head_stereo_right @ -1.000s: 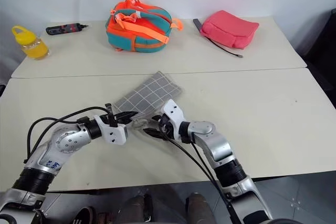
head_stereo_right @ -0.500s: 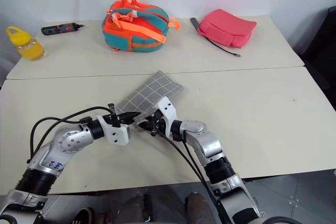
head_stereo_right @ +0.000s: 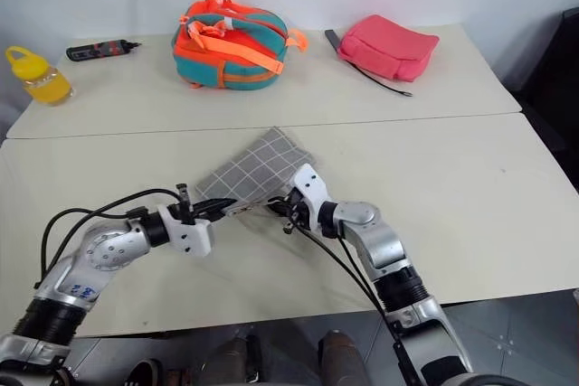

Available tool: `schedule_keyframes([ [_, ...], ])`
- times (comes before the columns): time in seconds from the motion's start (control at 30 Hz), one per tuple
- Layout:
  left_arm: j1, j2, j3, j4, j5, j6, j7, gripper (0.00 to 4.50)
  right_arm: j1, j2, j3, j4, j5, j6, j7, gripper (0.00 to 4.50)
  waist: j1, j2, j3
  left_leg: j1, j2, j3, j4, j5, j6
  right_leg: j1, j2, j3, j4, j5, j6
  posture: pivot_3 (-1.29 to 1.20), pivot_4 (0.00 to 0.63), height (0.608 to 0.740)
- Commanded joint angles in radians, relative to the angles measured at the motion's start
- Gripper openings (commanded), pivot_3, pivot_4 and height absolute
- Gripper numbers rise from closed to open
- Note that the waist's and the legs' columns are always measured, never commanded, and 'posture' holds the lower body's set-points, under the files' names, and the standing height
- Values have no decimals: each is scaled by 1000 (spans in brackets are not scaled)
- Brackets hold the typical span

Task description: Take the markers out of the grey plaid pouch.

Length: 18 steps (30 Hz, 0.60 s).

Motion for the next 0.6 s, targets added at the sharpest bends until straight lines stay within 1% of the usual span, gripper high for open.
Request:
schedule_keyframes([
  [0.03,37,39,78,-4,-109,-77,-7,0,-60,-62,-75,57,-18,-66,4,47,-5,0,0,0,0,0,0,0,0,0,0,0,0,0,0,0,150,740],
  [0.23,80,51,158,20,-272,-109,-34,0,-131,-140,-111,223,-70,-177,-8,47,-14,-1,1,0,0,0,0,-1,1,0,0,0,-1,0,0,0,150,740],
  [0.4,77,27,176,10,-368,-72,-71,0,-149,-153,-113,287,-90,-234,-2,47,-17,-1,1,0,0,0,0,-1,1,0,0,1,-1,0,0,0,150,740],
  [0.6,86,16,171,12,-379,-77,-115,0,-147,-169,-124,308,-116,-267,-7,47,-21,-1,1,0,0,0,0,-1,1,0,0,2,-1,0,0,0,150,740],
])
